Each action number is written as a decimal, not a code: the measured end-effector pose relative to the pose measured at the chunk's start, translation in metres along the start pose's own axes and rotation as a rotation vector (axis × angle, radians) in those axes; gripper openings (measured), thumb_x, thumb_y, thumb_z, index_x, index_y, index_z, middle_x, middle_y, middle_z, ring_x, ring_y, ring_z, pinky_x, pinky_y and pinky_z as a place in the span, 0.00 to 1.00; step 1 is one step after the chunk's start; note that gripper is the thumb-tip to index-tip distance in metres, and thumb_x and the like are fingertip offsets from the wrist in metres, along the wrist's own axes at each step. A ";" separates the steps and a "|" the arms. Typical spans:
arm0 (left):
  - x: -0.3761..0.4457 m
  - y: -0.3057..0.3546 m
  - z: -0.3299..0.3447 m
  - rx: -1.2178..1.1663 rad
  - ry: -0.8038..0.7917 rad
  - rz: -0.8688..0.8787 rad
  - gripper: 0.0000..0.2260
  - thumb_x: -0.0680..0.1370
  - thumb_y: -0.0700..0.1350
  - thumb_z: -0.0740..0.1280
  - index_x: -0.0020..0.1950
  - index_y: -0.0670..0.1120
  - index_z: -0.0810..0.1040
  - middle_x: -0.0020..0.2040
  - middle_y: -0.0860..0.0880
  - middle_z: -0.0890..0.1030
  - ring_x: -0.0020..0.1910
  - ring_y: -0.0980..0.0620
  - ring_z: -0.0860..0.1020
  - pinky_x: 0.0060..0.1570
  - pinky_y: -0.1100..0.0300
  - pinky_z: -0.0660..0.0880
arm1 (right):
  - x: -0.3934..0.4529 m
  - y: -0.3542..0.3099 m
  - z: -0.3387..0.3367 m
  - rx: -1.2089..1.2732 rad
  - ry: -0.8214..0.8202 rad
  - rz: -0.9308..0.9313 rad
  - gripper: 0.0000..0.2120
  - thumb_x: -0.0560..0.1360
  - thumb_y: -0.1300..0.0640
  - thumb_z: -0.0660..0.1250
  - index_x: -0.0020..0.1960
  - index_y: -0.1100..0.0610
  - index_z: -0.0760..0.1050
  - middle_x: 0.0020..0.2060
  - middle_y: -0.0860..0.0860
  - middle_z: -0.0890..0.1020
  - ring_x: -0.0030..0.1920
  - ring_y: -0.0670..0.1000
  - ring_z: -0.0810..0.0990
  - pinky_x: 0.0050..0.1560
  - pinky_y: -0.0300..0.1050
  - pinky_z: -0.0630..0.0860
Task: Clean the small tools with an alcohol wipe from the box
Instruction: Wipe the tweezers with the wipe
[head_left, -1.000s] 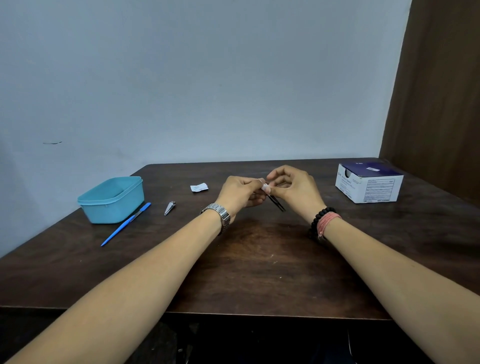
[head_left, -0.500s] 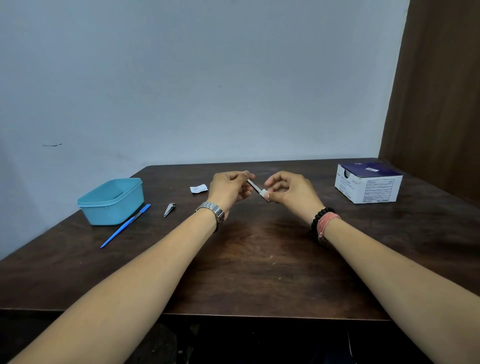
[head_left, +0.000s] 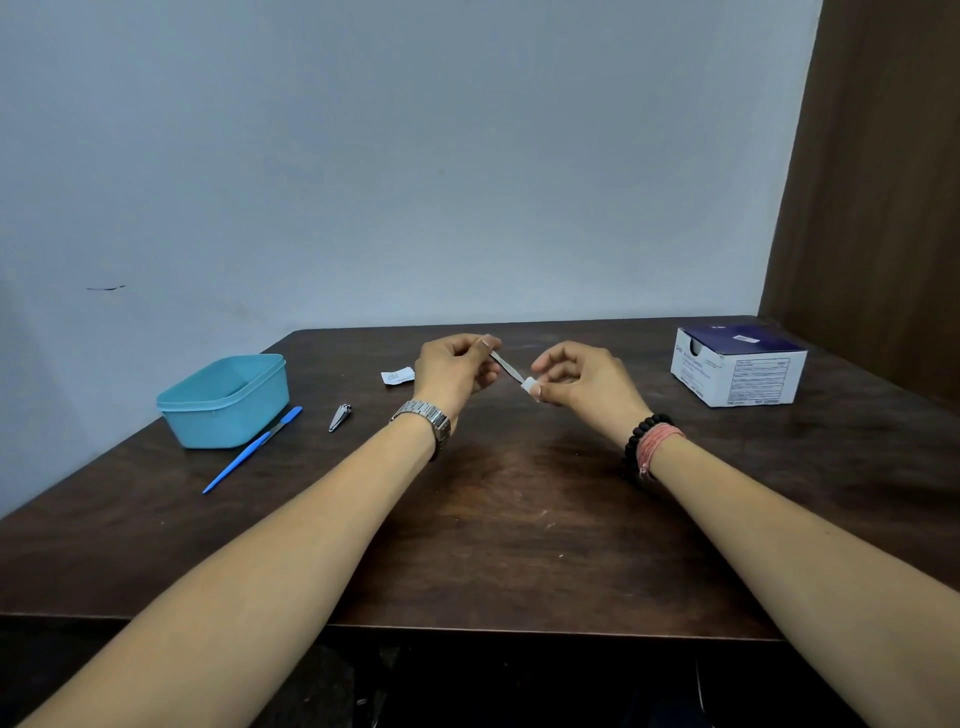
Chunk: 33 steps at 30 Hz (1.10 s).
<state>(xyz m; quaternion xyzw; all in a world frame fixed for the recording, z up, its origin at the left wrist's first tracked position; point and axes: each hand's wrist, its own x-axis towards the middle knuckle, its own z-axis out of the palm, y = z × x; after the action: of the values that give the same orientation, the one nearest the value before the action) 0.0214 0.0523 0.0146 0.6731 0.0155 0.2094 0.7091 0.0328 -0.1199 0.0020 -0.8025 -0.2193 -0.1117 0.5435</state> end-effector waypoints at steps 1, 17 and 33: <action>0.000 0.000 0.000 -0.014 0.003 -0.002 0.05 0.78 0.40 0.68 0.44 0.41 0.82 0.35 0.46 0.80 0.32 0.55 0.78 0.36 0.65 0.78 | 0.000 0.000 0.000 -0.004 -0.001 0.002 0.08 0.69 0.62 0.76 0.45 0.55 0.80 0.34 0.49 0.84 0.35 0.42 0.81 0.49 0.41 0.79; -0.001 -0.005 0.004 -0.054 -0.037 -0.030 0.06 0.79 0.37 0.66 0.44 0.42 0.81 0.40 0.45 0.80 0.35 0.54 0.78 0.38 0.65 0.80 | -0.002 -0.003 0.001 -0.043 0.019 -0.040 0.07 0.69 0.62 0.75 0.46 0.56 0.80 0.35 0.50 0.84 0.31 0.37 0.78 0.39 0.28 0.73; 0.010 -0.003 -0.003 -0.120 0.123 -0.053 0.07 0.79 0.38 0.66 0.53 0.36 0.80 0.39 0.46 0.79 0.33 0.55 0.76 0.38 0.66 0.80 | 0.000 -0.003 0.000 -0.066 0.073 -0.106 0.05 0.70 0.60 0.74 0.43 0.53 0.80 0.36 0.48 0.83 0.32 0.41 0.77 0.40 0.32 0.75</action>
<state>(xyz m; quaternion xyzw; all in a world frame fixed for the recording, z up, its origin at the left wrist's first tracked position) 0.0308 0.0582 0.0141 0.6145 0.0642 0.2321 0.7513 0.0315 -0.1190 0.0048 -0.8027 -0.2378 -0.1765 0.5177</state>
